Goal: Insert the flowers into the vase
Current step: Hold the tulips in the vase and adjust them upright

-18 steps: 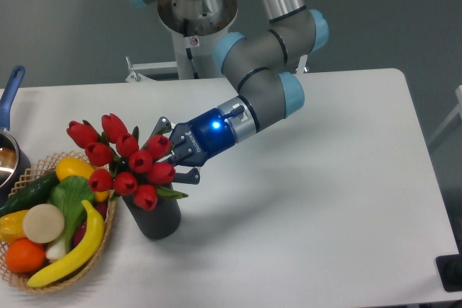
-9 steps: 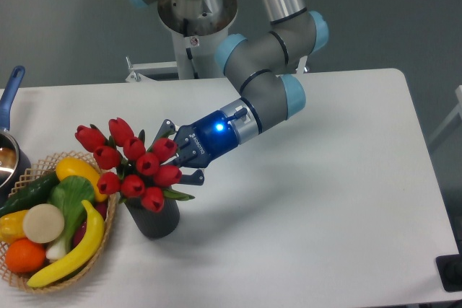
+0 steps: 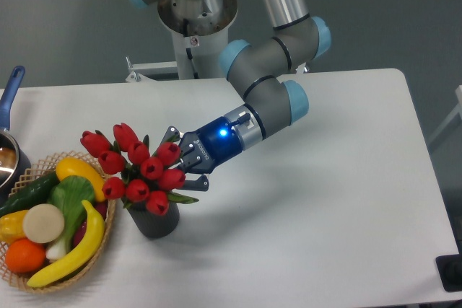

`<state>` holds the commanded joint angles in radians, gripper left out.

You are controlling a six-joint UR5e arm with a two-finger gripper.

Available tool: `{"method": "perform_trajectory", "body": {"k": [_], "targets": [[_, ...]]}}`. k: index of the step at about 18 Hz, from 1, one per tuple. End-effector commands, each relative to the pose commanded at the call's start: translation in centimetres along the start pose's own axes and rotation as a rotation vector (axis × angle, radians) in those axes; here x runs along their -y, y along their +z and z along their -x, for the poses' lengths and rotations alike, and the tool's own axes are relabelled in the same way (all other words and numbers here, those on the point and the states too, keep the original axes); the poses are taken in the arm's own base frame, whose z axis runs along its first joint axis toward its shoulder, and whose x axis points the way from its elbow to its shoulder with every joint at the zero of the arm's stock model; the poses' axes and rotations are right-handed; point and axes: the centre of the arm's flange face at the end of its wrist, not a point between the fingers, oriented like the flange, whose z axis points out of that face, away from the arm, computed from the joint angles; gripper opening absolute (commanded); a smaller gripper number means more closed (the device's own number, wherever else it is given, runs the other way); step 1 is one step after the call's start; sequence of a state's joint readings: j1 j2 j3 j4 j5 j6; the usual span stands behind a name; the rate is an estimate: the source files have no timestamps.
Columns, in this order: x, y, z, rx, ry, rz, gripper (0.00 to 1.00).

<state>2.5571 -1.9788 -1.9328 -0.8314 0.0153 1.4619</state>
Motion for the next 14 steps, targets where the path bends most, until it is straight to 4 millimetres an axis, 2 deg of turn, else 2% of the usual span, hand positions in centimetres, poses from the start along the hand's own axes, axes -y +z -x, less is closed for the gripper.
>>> {"method": "perform_trajectory", "body": {"k": [6, 14], "targets": [[-1.4, -0.3, -0.9, 0.006, -0.034, 0.001, 0.15], [-1.5, -0.2, -1.2, 0.004, -0.038, 0.001, 0.15]]}}
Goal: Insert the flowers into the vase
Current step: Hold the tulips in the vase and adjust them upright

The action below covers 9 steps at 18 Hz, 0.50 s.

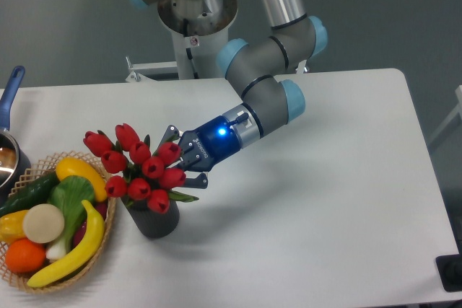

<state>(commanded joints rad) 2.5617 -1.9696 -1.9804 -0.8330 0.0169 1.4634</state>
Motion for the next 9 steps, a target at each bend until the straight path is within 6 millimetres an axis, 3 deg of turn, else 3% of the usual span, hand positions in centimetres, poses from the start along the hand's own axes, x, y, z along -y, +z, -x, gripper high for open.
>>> {"method": "perform_trajectory", "body": {"k": [9], "targets": [[-0.45, 0.01, 0.05, 0.0, -0.009, 0.002, 0.16]]}}
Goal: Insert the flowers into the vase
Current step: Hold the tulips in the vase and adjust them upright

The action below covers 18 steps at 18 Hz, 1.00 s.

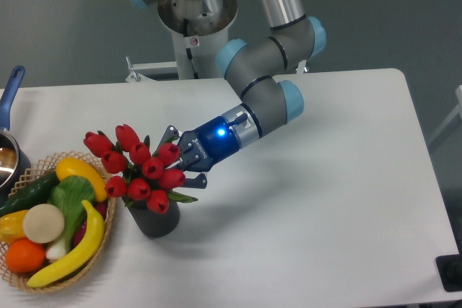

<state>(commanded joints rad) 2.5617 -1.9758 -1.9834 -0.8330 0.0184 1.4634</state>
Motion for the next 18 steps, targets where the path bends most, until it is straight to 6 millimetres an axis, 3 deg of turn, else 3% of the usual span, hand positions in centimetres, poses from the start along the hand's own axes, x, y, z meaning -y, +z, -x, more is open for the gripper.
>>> {"method": "perform_trajectory", "body": {"k": [9, 15, 16, 18], "targets": [[0.24, 0.0, 0.2, 0.0, 0.006, 0.0, 0.23], [0.38, -0.01, 0.2, 0.0, 0.008, 0.0, 0.41], [0.52, -0.01, 0.21, 0.0, 0.012, 0.0, 0.51], [0.54, -0.09, 0.18, 0.002, 0.011, 0.0, 0.54]]}}
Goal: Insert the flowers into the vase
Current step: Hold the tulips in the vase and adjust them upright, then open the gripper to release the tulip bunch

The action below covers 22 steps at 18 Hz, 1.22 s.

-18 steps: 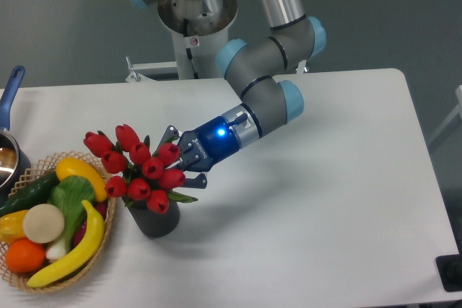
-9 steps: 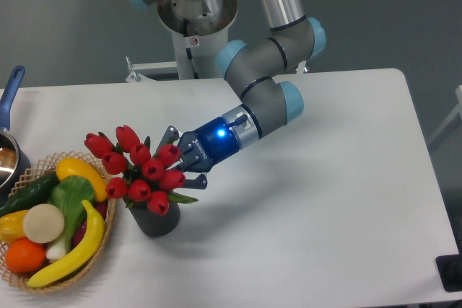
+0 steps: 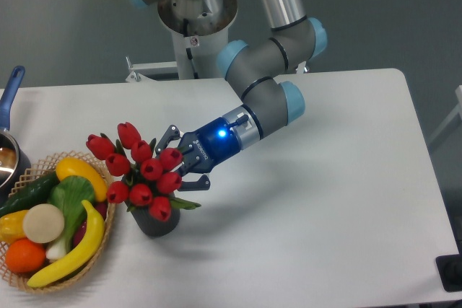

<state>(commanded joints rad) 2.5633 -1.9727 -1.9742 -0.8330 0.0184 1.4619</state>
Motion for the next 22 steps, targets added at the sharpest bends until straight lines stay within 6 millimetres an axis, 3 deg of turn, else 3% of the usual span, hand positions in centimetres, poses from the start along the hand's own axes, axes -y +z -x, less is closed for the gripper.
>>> {"method": "perform_trajectory", "body": {"k": [5, 8, 10, 12, 18, 22], "targets": [[0.0, 0.0, -0.2, 0.0, 0.0, 0.0, 0.71], [0.0, -0.1, -0.3, 0.002, 0.0, 0.001, 0.73], [0.2, -0.2, -0.2, 0.003, 0.005, 0.001, 0.86], [0.2, -0.4, -0.2, 0.008, 0.004, 0.002, 0.91], [0.9, -1.1, -0.5, 0.023, 0.019, 0.019, 1.0], [2.1, -4.0, -1.3, 0.099, 0.059, 0.174, 1.0]]}}
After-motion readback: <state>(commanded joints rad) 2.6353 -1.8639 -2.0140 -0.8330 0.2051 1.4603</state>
